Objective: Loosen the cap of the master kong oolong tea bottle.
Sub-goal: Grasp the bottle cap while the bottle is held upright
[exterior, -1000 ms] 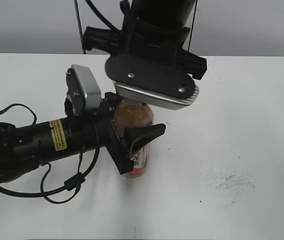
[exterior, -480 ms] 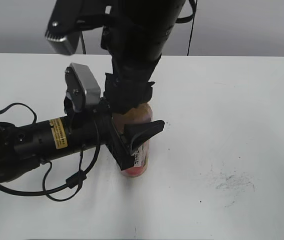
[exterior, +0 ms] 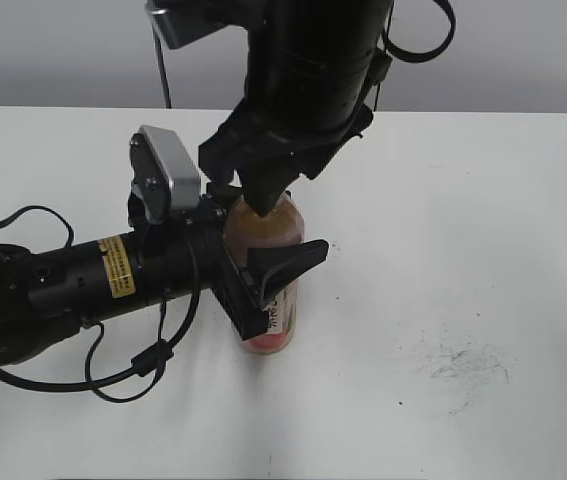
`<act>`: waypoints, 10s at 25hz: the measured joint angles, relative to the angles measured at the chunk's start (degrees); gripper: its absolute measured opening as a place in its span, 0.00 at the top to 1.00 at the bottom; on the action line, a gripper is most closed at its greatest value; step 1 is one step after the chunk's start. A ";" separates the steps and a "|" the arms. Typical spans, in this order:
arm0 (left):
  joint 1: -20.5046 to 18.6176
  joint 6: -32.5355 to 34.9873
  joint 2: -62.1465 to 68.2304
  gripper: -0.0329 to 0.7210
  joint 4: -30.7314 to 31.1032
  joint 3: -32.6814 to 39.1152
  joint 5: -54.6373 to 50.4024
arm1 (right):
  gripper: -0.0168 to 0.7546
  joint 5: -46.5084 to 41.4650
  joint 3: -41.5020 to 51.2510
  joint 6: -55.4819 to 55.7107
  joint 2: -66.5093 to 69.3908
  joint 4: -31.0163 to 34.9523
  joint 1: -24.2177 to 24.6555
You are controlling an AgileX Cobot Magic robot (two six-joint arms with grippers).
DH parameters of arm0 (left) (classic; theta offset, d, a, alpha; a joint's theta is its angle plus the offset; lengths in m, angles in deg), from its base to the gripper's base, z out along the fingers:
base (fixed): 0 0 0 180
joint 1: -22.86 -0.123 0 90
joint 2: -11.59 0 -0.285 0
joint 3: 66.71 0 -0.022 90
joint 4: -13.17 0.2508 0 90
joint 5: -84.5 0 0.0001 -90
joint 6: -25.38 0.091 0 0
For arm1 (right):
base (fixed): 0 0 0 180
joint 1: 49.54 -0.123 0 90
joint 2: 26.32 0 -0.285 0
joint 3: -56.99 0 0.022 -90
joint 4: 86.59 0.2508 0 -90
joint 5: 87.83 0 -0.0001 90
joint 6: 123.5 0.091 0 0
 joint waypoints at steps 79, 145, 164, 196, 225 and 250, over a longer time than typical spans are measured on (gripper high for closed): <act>0.10 -0.01 0.00 0.37 -1.89 -0.04 -0.18 | 0.53 1.10 -2.27 -3.63 0.47 3.54 -0.15; 0.10 0.59 0.00 0.37 -2.26 -0.04 -0.22 | 0.24 3.30 -2.97 -31.85 1.98 1.78 -0.03; 0.10 0.42 0.00 0.37 -2.42 -0.04 -0.24 | 0.41 -0.20 -2.97 6.46 1.98 2.35 -0.03; 0.10 1.75 0.00 0.37 -1.33 -0.04 -0.24 | 0.62 -0.33 -3.02 -87.93 1.98 2.35 -0.03; 0.16 1.52 0.00 0.37 -1.77 -0.04 -0.24 | 0.62 1.31 -3.13 -160.39 1.87 2.90 -0.03; 0.16 1.04 0.00 0.37 -1.77 -0.04 -0.05 | 0.62 -0.13 -5.29 -169.36 2.54 2.71 -0.09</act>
